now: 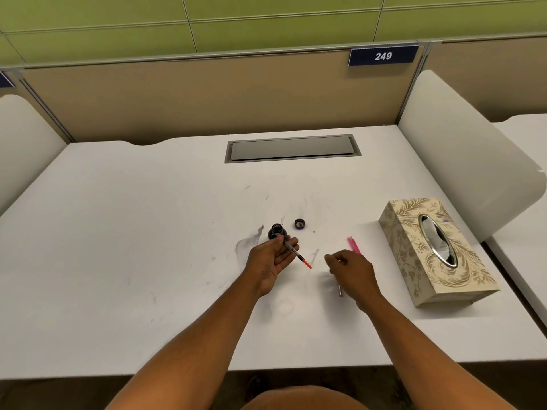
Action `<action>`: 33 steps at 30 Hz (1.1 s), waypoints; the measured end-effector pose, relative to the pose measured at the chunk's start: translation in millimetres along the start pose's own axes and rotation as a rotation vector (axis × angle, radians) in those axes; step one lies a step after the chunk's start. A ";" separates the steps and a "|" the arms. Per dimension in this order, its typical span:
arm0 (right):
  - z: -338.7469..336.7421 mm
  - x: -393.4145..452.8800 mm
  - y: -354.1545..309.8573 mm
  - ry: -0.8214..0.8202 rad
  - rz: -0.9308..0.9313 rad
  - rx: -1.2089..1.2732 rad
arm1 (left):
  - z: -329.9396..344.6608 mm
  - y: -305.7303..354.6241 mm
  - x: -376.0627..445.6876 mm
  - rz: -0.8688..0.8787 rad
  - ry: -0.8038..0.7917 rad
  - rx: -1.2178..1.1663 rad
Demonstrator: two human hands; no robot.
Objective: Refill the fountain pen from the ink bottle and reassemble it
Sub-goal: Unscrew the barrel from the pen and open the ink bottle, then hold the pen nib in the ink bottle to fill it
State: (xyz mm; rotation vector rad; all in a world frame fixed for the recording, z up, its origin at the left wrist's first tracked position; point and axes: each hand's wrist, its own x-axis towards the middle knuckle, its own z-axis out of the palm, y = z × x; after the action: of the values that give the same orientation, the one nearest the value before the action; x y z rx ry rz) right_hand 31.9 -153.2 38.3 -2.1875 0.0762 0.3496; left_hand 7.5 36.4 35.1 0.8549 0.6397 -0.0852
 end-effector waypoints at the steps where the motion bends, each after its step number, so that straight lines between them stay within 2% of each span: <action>1: 0.5 -1.2 -6.3 -0.067 -0.002 0.088 | 0.7 0.7 0.8 0.003 -0.004 -0.001; 3: 1.6 -5.2 -21.1 -0.203 -0.010 0.191 | 2.5 2.9 2.3 0.010 -0.014 -0.006; 5: 5.0 -7.6 -31.8 -0.272 -0.033 0.218 | 4.1 6.9 3.9 0.018 -0.026 -0.015; 11: 8.0 -3.6 -47.2 -0.197 -0.040 0.275 | 1.5 18.5 10.0 0.028 -0.027 0.018; 17: 7.6 4.5 -57.2 -0.093 -0.069 0.267 | -13.9 31.3 10.7 -0.028 -0.030 0.181; 23: 2.6 14.8 -68.2 0.021 -0.169 0.030 | -31.6 63.8 10.9 -0.068 -0.059 0.209; 27: -2.2 18.2 -82.0 0.071 -0.237 -0.127 | -36.5 84.6 12.7 -0.019 -0.092 0.270; 33: 5.0 20.6 -98.8 0.077 -0.317 -0.345 | -41.0 100.2 15.2 -0.042 -0.191 0.340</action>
State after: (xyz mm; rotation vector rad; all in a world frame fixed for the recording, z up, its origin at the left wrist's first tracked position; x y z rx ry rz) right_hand 68.4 -88.5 106.8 -2.5037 -0.3071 0.1022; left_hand 31.6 135.5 74.6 1.1456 0.4694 -0.3163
